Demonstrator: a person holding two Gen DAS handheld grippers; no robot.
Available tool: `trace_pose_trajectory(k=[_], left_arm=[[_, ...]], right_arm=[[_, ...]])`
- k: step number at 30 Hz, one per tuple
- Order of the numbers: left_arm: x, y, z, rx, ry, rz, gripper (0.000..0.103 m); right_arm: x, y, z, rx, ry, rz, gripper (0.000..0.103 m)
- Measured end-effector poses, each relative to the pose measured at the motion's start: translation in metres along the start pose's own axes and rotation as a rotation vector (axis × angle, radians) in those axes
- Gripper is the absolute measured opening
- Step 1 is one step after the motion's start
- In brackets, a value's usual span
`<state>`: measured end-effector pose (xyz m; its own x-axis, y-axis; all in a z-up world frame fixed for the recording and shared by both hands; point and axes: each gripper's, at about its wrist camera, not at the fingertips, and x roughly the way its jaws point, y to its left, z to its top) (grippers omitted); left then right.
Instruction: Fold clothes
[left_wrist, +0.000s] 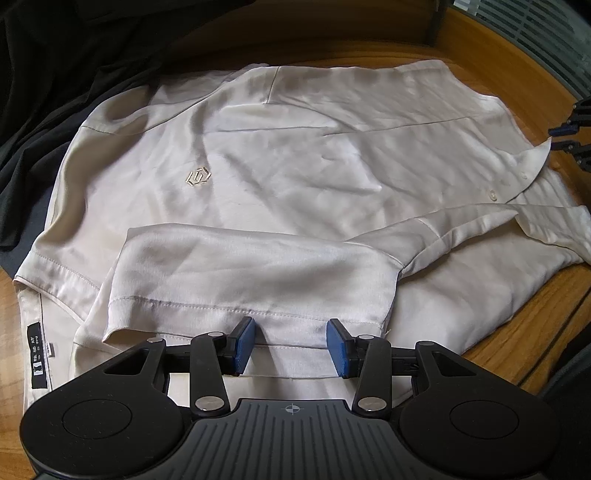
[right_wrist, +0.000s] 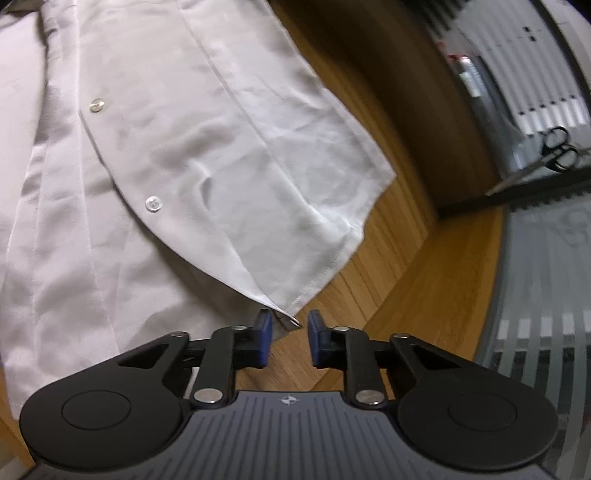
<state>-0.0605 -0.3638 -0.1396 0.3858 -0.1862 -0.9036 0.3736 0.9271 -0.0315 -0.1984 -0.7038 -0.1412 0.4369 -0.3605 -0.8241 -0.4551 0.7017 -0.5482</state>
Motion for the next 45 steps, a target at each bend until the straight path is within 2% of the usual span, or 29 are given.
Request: trace_pose_trajectory(k=[2, 5, 14, 17, 22, 24, 27, 29, 32, 35, 38, 41, 43, 44, 45], left_arm=[[0.000, 0.001, -0.001, -0.004, -0.002, 0.000, 0.045], [-0.001, 0.002, -0.002, -0.009, -0.008, 0.000, 0.045], [-0.001, 0.002, -0.003, -0.004, -0.016, -0.005, 0.046], [0.000, 0.002, -0.003, 0.004, -0.016, -0.007, 0.046], [-0.001, 0.003, -0.004, 0.009, -0.016, -0.012, 0.046], [-0.001, 0.003, -0.004, 0.013, -0.016, -0.013, 0.047], [-0.001, 0.002, -0.004, 0.020, -0.017, -0.011, 0.047], [-0.001, 0.001, -0.005, 0.022, -0.019, -0.010, 0.047], [-0.001, 0.001, -0.006, 0.030, -0.023, -0.009, 0.048], [-0.001, 0.000, -0.005, 0.038, -0.022, -0.006, 0.048], [-0.001, -0.001, -0.006, 0.039, -0.024, -0.007, 0.049], [-0.001, 0.000, -0.007, 0.041, -0.026, -0.007, 0.049], [-0.001, 0.000, -0.007, 0.040, -0.027, -0.008, 0.049], [-0.001, 0.000, -0.007, 0.039, -0.028, -0.008, 0.049], [-0.001, 0.000, -0.007, 0.038, -0.028, -0.008, 0.049]], right_arm=[[-0.001, -0.001, 0.002, -0.011, 0.002, 0.014, 0.001], [-0.008, -0.001, 0.003, -0.024, -0.009, 0.007, 0.001], [-0.039, -0.002, 0.004, -0.054, -0.091, -0.203, 0.001], [-0.038, 0.002, -0.001, -0.047, -0.066, -0.167, 0.001], [-0.014, 0.032, -0.020, -0.100, 0.046, -0.055, 0.003], [-0.010, 0.039, -0.027, -0.081, 0.073, -0.035, 0.003], [-0.021, 0.039, -0.033, 0.011, 0.071, -0.007, 0.003], [-0.035, 0.035, -0.036, 0.106, 0.045, 0.054, 0.005], [-0.056, 0.036, -0.042, 0.224, -0.022, 0.191, 0.014], [-0.068, 0.043, -0.043, 0.276, -0.065, 0.307, 0.019], [-0.074, 0.051, -0.041, 0.303, -0.086, 0.387, 0.040], [-0.072, 0.060, -0.037, 0.300, -0.072, 0.443, 0.040], [-0.069, 0.066, -0.036, 0.286, -0.048, 0.451, 0.037], [-0.065, 0.069, -0.036, 0.278, -0.028, 0.441, 0.028], [-0.063, 0.071, -0.036, 0.272, -0.005, 0.432, 0.023]])
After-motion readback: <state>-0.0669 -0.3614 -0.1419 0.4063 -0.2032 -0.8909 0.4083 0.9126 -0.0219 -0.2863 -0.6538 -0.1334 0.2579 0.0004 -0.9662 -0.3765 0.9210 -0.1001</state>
